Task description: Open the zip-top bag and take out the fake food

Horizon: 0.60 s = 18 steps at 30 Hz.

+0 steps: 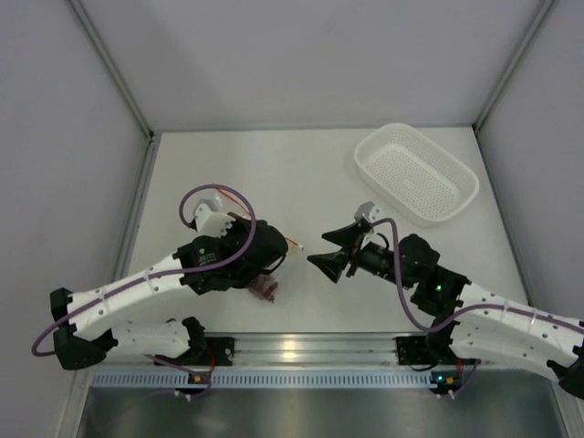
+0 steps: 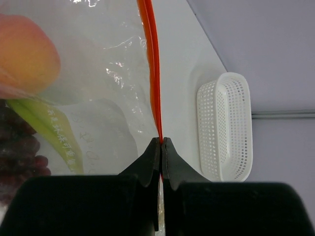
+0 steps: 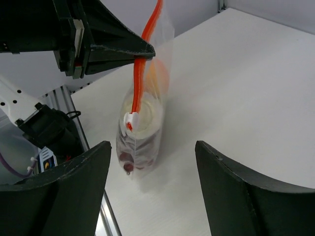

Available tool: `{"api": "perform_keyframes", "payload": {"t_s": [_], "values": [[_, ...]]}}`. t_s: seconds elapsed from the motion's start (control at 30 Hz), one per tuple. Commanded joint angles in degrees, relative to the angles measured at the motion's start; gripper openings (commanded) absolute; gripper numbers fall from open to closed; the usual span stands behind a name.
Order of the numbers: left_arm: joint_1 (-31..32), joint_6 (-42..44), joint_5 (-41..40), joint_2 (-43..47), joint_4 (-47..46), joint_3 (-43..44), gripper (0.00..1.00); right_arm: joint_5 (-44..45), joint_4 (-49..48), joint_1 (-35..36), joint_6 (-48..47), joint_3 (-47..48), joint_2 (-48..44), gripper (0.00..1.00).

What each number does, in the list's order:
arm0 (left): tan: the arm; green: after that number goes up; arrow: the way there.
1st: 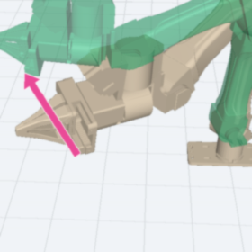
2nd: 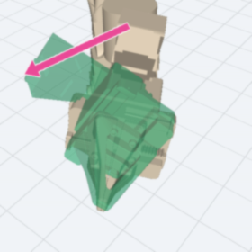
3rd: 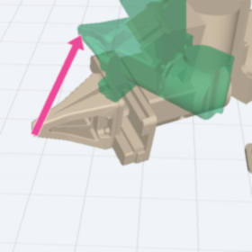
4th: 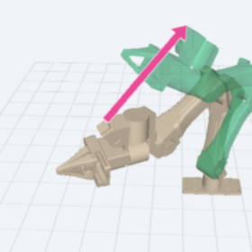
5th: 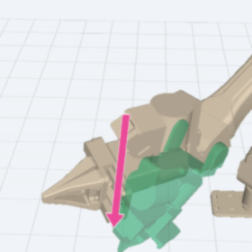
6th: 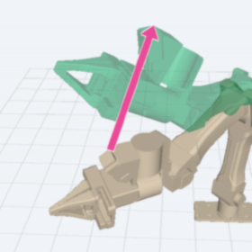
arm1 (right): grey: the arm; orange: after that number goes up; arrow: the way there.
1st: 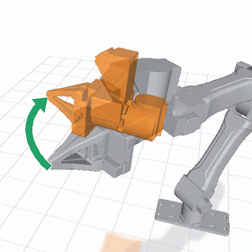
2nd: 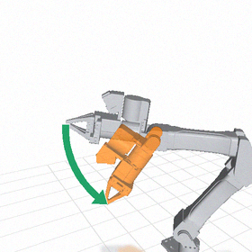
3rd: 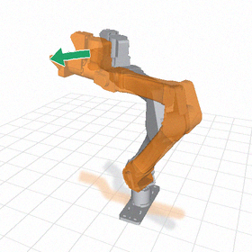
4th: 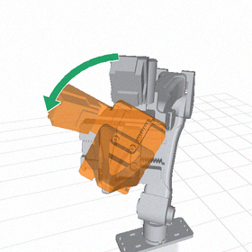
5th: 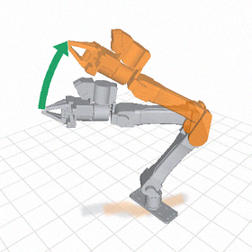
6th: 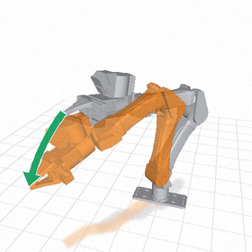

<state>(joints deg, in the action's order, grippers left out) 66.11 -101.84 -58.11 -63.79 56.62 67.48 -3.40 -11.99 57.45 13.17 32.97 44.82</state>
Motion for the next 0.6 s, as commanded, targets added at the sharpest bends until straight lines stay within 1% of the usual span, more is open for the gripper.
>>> {"api": "perform_keyframes", "payload": {"t_s": [0.0, 0.07, 0.17, 0.2, 0.33, 0.5, 0.57], "values": [[0.0, -7.5, -1.6, 2.1, -3.7, -0.4, 0.00, 1.8, -9.4, 3.0, -4.1, -1.5, 1.9, 0.69], [-0.1, -8.1, -1.2, 2.0, -3.7, -0.5, 0.00, 2.3, -14.0, 4.4, -4.8, -2.6, 2.6, 0.68], [0.0, -9.1, -0.8, 1.8, -3.9, -0.9, 0.00, 2.5, -18.3, 5.0, -4.7, -3.9, 4.1, 0.63], [0.0, -9.3, -0.7, 1.8, -3.9, -1.0, 0.00, 2.8, -18.9, 5.1, -4.9, -4.0, 4.7, 0.57], [0.0, -10.7, -0.2, 1.9, -3.9, -1.4, 0.00, 8.9, -21.8, 5.7, -6.1, -4.8, 6.5, 0.50], [0.0, -10.9, 0.1, 2.0, -4.0, -1.6, 0.00, 12.4, -26.0, 5.6, -7.9, -6.2, 7.7, 0.47], [0.0, -11.0, 0.3, 2.4, -4.5, -2.1, 0.00, 13.0, -26.0, 5.6, -8.4, -5.6, 8.8, 0.44]]}}
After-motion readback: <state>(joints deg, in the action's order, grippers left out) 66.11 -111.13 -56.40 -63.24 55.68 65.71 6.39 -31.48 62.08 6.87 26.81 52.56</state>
